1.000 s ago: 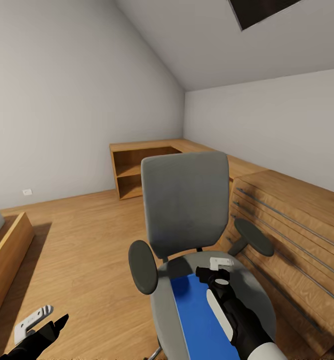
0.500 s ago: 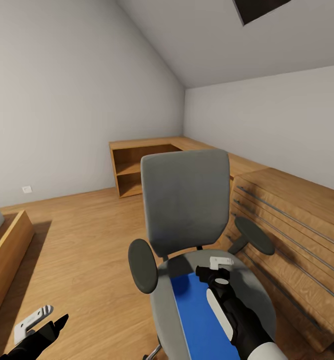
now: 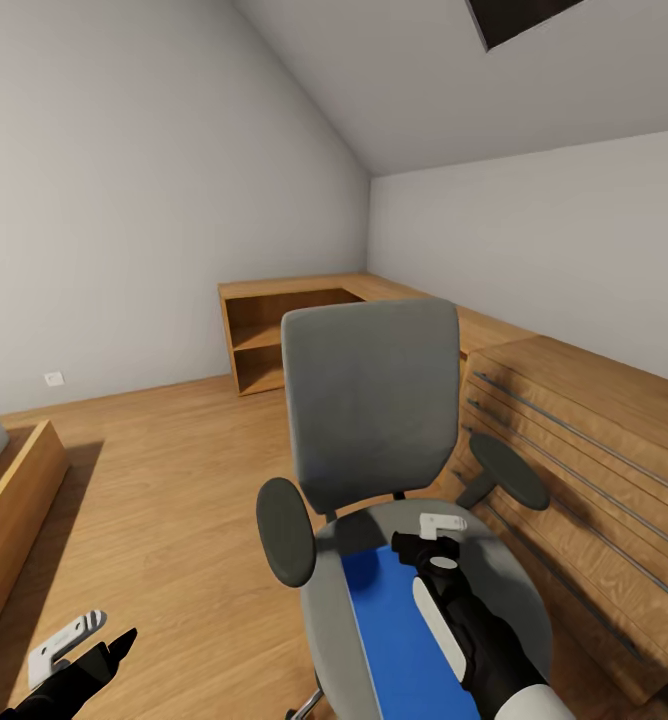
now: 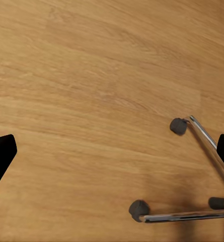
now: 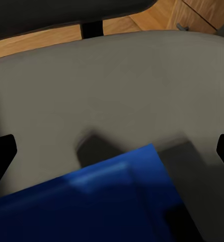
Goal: In the bedroom, organize the workspace by keeping the computer under the desk, ensuring the monitor is on the desk, placing the keyboard on the desk next to the monitor, placing the mouse on the desk next to the keyboard, moving the folder from the swivel chair onto the desk next to the mouse, stacking the notebook on top of the folder with the pen on top of the notebook, and positioning the swivel chair next to the desk.
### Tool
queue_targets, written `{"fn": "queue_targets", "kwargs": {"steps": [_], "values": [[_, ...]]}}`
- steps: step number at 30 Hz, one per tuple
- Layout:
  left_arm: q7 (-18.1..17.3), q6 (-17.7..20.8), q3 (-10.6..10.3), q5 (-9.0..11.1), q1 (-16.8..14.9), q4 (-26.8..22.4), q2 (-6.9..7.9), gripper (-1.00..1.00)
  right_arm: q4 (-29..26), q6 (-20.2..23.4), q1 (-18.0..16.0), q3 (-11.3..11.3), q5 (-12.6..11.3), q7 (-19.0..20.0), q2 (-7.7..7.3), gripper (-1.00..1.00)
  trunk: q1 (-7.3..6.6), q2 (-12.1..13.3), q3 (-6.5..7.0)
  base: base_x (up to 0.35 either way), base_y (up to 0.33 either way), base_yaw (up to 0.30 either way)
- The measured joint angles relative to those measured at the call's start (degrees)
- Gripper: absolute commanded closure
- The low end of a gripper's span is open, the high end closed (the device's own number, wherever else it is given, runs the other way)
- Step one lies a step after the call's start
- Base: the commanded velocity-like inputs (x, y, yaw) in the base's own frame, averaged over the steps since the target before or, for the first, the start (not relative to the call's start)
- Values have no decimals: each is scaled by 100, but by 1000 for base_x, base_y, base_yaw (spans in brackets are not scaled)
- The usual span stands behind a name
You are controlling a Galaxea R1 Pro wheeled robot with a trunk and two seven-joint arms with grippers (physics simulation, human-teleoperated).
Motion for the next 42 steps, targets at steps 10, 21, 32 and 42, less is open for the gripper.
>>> {"fn": "queue_targets", "kwargs": {"steps": [10, 21, 32, 42], "values": [[0, 1, -6, 0, 0, 0, 3, -100, -15, 0, 3, 8, -69, 0, 36, -100, 2, 1, -1, -51, 0, 0], [0, 1, -6, 0, 0, 0, 2, -100, -15, 0, 2, 8, -61, -7, 30, -100, 1, 0, -1, -147, 0, 0], [2, 1, -9, 0, 0, 0, 3, -100, -15, 0, 0, 0, -61, -2, 30, -100, 0, 0, -1, -75, 0, 0], [8, 3, -8, 0, 0, 0, 3, -100, -15, 0, -1, 0, -61, -8, 30, -100, 2, 1, -1, -45, 0, 0]]}}
